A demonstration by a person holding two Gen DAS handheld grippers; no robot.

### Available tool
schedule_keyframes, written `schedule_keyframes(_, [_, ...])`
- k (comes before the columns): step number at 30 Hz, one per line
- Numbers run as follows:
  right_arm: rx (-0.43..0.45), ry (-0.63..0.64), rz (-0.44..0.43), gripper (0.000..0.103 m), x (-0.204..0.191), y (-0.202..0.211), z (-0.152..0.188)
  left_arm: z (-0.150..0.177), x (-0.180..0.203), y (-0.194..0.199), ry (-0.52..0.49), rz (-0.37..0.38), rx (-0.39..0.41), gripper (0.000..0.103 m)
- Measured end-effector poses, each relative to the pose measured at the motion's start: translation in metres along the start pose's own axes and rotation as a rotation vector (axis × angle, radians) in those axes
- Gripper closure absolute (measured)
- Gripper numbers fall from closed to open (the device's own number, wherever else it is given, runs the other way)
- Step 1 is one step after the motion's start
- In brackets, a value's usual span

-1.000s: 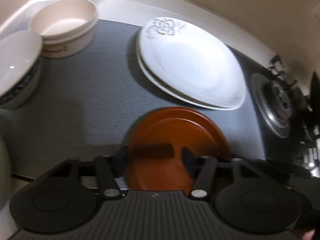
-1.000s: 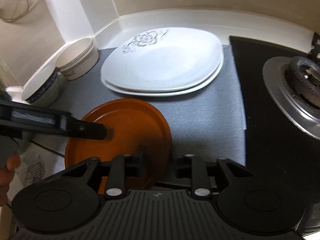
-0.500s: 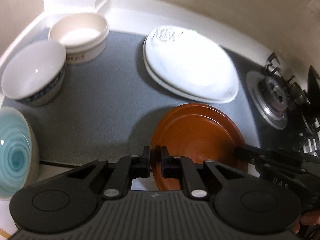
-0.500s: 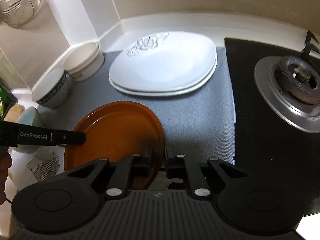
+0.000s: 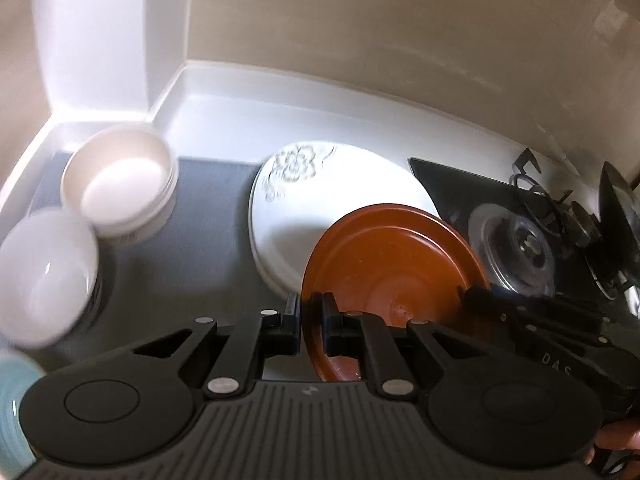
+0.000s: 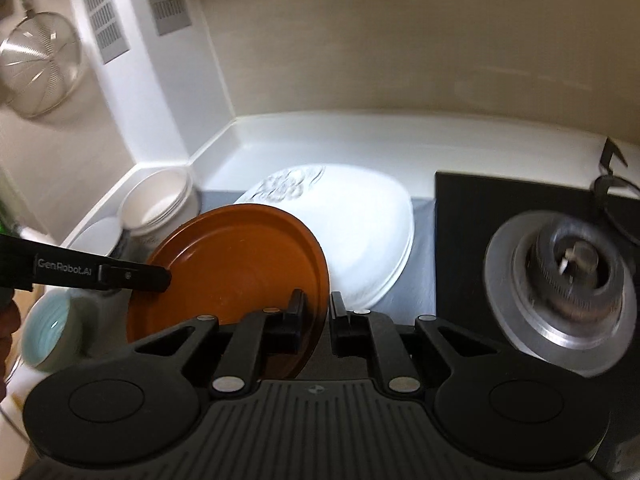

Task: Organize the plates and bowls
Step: 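Lift the terracotta plate with both grippers onto the stacked white plates, then lower the terracotta plate onto the stack and open both grippers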

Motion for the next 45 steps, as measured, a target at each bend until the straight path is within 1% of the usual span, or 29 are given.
schedule_keyframes(5, [-0.009,-0.026,0.020,0.090,0.014,-0.030,-0.026,-0.027,-0.001,-0.028,-0.017,0.001,-0.009,0.092])
schedule_keyframes(9, [-0.033,-0.057,0.032,0.090,0.026,-0.054,-0.037,-0.040,-0.007,-0.051,-0.025,0.005,-0.034,0.092])
schedule_keyframes(11, [-0.050,-0.070,0.040,0.090,0.031,-0.065,-0.041,-0.044,-0.008,-0.060,-0.028,0.007,-0.039,0.092])
schedule_keyframes(14, [-0.061,-0.057,0.061,0.090,0.034,-0.079,-0.043,-0.048,-0.012,-0.075,-0.023,-0.001,-0.057,0.092])
schedule_keyframes(18, [-0.069,-0.046,0.072,0.090,0.035,-0.095,-0.049,-0.050,-0.021,-0.091,0.009,0.016,-0.079,0.092])
schedule_keyframes(24, [-0.094,-0.024,0.088,0.090,0.036,-0.117,-0.052,-0.050,-0.026,-0.105,0.010,0.003,-0.100,0.092])
schedule_keyframes(26, [-0.108,-0.035,0.091,0.090,0.038,-0.123,-0.052,-0.050,-0.027,-0.109,0.003,-0.006,-0.103,0.092])
schedule_keyframes(31, [-0.105,-0.035,0.089,0.090,0.038,-0.130,-0.055,-0.049,-0.029,-0.113,0.002,-0.009,-0.111,0.092])
schedule_keyframes(38, [-0.091,0.000,0.100,0.090,0.034,-0.135,-0.055,-0.050,-0.029,-0.112,-0.015,-0.041,-0.104,0.092])
schedule_keyframes(40, [-0.088,0.005,0.101,0.090,0.033,-0.136,-0.055,-0.051,-0.031,-0.110,0.001,-0.028,-0.095,0.085])
schedule_keyframes(42, [-0.086,0.004,0.100,0.089,0.032,-0.136,-0.056,-0.053,-0.033,-0.106,0.027,-0.001,-0.081,0.065])
schedule_keyframes(43, [-0.080,0.003,0.102,0.088,0.033,-0.136,-0.057,-0.055,-0.034,-0.103,0.034,0.008,-0.068,0.060])
schedule_keyframes(45, [-0.077,0.000,0.095,0.084,0.033,-0.137,-0.057,-0.058,-0.033,-0.098,0.038,0.020,-0.047,0.042])
Point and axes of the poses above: each gripper's, at about its wrist camera, not at the fingertips, and y roughly against the way its jaws point, x to its right, z to its underside, the point moved 9 cm from there along -y, roughly the way its jaws point, and after that the axes turned 15 degrees about -y, right-handed, at the moved point
